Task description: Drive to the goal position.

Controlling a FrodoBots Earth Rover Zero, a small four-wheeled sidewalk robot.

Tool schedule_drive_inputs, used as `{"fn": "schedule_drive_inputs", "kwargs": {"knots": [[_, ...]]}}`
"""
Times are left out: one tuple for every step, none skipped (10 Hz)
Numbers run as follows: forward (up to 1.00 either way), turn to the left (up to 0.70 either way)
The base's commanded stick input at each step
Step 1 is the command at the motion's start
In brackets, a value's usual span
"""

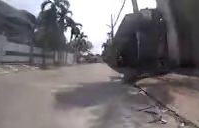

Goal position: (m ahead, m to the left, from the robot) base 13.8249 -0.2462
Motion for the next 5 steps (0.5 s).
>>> {"fn": "schedule_drive_inputs", "kwargs": {"knots": [[1.00,-0.40],[1.00,-0.40],[1.00,-0.04],[1.00,0.00],[1.00,0.00]]}}
